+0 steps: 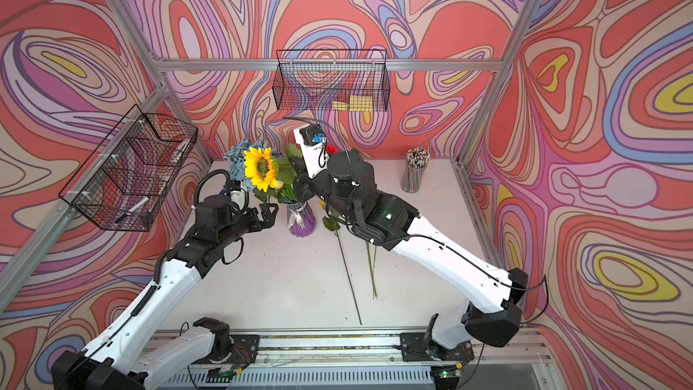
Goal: Pick out yellow flowers from the vase
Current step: Pick up the flower from the vase, then place the flower at the center of the board.
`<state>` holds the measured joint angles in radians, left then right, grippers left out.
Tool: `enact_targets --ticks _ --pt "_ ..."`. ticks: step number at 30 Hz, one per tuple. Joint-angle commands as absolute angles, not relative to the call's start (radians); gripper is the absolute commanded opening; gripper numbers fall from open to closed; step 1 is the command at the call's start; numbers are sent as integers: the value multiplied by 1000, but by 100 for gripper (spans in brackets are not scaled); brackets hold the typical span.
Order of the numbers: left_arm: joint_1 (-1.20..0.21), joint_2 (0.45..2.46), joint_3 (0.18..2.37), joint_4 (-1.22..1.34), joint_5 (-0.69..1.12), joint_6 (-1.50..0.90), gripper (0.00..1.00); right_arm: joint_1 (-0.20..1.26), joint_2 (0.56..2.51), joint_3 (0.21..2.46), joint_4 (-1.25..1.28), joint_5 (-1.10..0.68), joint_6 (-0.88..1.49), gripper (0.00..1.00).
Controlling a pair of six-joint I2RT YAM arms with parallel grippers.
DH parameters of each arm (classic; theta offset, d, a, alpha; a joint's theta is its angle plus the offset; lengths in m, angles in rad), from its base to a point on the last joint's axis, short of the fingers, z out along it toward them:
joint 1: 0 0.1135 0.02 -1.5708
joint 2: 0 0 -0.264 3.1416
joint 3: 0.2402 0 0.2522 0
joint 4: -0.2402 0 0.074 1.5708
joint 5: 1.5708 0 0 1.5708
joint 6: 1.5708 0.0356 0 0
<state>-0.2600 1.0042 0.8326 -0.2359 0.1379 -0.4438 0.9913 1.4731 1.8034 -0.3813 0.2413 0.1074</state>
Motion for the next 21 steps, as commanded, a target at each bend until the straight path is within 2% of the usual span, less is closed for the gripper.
enact_targets --ticks 1,10,14,21 --pt "-255 1011 862 -243 140 -428 96 982 1427 1878 -552 236 200 0" --pt "-254 1018 852 -233 146 -432 96 981 1271 1898 -739 397 306 0" --pt "-255 1025 853 -227 151 -434 96 981 1212 1887 -792 407 356 0" --pt "-254 1023 847 -224 158 -437 96 970 1202 1764 -908 538 388 0"
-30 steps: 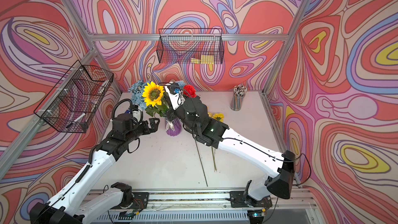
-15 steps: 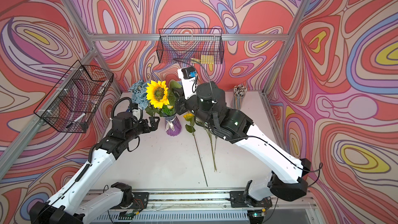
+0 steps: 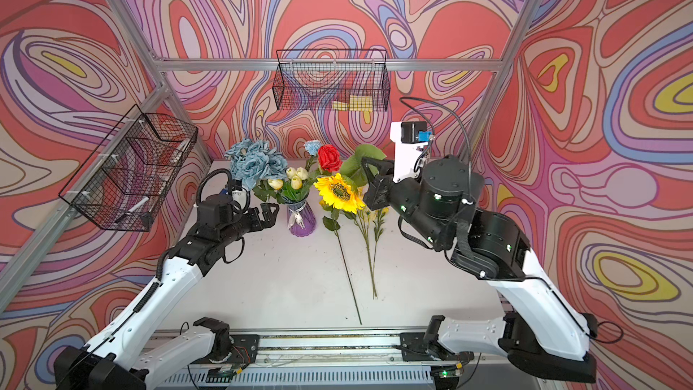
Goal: Pick out yellow flowers from the vase
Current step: Place the flower at the center of the board.
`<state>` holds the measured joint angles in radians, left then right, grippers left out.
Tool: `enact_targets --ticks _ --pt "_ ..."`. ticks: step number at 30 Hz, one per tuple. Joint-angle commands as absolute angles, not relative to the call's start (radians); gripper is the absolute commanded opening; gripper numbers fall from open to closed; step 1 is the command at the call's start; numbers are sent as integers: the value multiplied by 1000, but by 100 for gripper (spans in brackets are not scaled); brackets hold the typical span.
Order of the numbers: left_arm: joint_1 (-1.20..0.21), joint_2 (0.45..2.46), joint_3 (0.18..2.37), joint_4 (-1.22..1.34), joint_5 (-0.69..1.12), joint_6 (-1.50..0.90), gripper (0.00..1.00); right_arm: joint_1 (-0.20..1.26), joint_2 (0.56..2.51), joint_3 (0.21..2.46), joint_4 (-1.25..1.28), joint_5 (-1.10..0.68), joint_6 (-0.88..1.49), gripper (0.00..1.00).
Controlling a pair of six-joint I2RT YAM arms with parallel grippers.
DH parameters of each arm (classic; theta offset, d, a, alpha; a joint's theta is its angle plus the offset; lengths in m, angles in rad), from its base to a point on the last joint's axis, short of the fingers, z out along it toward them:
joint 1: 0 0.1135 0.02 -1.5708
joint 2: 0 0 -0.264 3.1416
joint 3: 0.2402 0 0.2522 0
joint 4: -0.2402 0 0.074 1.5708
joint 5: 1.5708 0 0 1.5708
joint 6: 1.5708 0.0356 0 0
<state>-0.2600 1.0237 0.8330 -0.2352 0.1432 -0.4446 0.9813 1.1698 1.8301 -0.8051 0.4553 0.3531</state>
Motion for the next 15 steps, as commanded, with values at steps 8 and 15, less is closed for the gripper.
enact_targets --ticks 8,15 --pt "-255 990 826 -241 140 -435 96 691 1216 1583 -967 332 534 0" --pt "-255 1002 824 -232 146 -435 96 591 1280 1483 -921 230 552 0"
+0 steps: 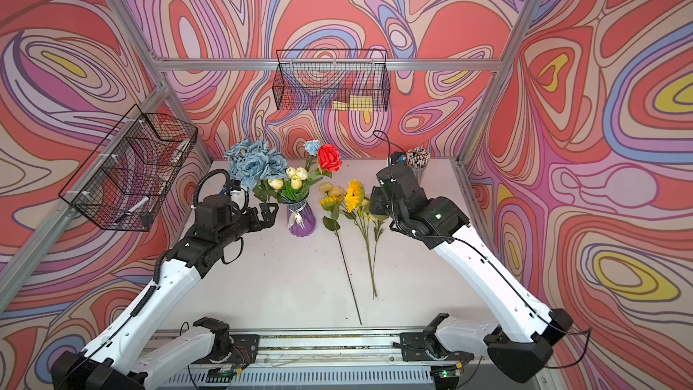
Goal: Pick out yellow flowers from the vase
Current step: Place the flower at the center of the board.
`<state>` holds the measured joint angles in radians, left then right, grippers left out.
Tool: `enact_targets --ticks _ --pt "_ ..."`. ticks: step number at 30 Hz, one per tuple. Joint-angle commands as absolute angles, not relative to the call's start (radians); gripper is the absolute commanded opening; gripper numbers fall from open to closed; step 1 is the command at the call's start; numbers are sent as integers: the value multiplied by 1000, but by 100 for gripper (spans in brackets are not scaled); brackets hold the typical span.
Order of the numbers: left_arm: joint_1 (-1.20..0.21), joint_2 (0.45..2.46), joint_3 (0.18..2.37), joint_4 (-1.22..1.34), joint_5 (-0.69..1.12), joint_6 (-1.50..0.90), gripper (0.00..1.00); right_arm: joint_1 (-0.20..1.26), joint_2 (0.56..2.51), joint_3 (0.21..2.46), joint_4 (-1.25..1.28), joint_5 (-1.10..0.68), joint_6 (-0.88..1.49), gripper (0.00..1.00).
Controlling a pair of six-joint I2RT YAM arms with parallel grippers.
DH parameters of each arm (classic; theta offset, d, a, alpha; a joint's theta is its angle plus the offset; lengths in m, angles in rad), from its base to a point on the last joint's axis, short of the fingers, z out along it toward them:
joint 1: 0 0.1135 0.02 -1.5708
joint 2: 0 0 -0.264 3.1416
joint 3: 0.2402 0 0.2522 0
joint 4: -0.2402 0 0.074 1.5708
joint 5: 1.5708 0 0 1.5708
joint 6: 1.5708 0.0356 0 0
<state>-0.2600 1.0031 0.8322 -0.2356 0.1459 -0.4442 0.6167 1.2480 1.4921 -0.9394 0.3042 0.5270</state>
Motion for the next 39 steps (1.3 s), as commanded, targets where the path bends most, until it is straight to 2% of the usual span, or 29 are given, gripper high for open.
enact_targets --ticks 1,5,10,15,24,31,36,39 --pt "-255 1006 825 -234 146 -433 97 572 1304 1482 -923 206 547 0" --pt "-254 1010 822 -237 139 -431 96 507 1382 1436 -883 114 541 0" --pt "-255 1012 817 -235 128 -430 97 437 1439 1331 -695 11 570 0" --pt "-254 1033 819 -233 109 -427 96 415 1529 1310 -580 -29 602 0" --pt "-255 1063 831 -242 91 -424 96 379 1719 1314 -494 -138 611 0" --pt "-254 1066 834 -249 88 -429 96 372 1728 1299 -471 -199 632 0" --pt "-255 1066 830 -243 86 -431 96 372 1697 1226 -454 -196 637 14" --pt "-255 1078 833 -242 88 -431 96 373 1697 1205 -452 -195 636 14"
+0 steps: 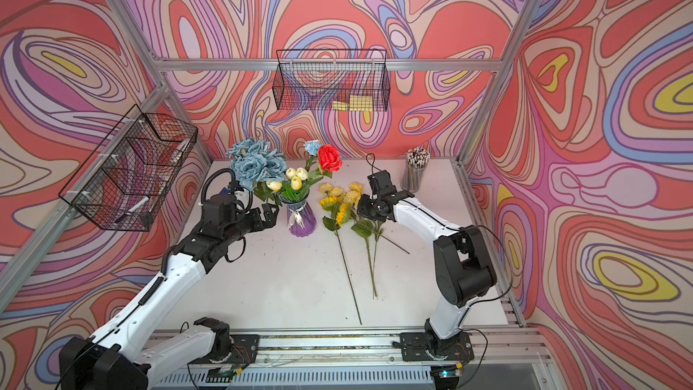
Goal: Pick out yellow flowers from the vase
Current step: Place the flower at the center of the board, then reset both arms
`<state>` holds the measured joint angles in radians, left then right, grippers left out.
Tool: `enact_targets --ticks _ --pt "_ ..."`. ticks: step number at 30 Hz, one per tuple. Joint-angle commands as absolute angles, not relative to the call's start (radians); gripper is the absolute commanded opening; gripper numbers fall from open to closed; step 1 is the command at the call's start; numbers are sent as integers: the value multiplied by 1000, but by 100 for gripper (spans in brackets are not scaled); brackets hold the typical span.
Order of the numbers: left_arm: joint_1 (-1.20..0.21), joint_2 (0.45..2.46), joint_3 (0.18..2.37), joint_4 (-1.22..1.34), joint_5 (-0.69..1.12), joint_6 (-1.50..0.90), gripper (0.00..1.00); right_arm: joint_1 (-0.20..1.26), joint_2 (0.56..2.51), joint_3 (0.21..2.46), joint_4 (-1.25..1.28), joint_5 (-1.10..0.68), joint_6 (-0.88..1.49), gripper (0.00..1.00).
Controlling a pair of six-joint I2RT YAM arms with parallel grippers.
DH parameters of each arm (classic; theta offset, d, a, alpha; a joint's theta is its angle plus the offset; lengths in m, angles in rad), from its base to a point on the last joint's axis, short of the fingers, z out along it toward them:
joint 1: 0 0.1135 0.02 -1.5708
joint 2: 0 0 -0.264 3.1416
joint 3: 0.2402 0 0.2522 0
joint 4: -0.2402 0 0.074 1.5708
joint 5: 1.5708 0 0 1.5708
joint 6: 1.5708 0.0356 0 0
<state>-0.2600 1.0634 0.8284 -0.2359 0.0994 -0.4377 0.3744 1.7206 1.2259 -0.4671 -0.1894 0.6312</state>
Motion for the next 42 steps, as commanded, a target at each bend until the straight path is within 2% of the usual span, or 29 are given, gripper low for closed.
enact_targets --ticks 1,4,7,9,13,18,20,22,27,31,34,38,42 --pt "-255 1084 837 -241 93 -432 96 372 1697 1199 -446 -195 638 14" --pt "-254 1095 839 -234 100 -436 96 372 1705 1198 -443 -184 632 17" --pt "-255 1102 839 -233 101 -437 96 371 1708 1214 -450 -182 620 38" --pt "-255 1104 841 -233 100 -434 96 371 1685 1216 -440 -177 611 48" --pt "-255 1106 843 -238 82 -427 96 372 1604 1233 -429 -150 564 58" --pt "-255 1113 855 -253 36 -412 95 372 1464 1195 -347 -7 408 67" --pt "-254 1113 839 -239 -33 -388 96 370 1410 1145 -281 103 293 69" --pt "-255 1121 805 -188 -175 -364 98 349 1377 1076 -196 228 168 72" --pt "-233 1188 676 64 -378 -224 100 203 1377 862 55 231 38 75" --pt "-199 1250 602 160 -481 -150 98 64 1409 713 235 183 96 76" --pt "-195 1223 465 322 -504 -114 99 3 1444 610 422 123 114 77" --pt "-177 1180 368 506 -445 -77 100 -27 1555 569 578 52 103 79" --pt "-130 1272 283 797 -448 -31 100 -31 1574 544 666 30 88 83"
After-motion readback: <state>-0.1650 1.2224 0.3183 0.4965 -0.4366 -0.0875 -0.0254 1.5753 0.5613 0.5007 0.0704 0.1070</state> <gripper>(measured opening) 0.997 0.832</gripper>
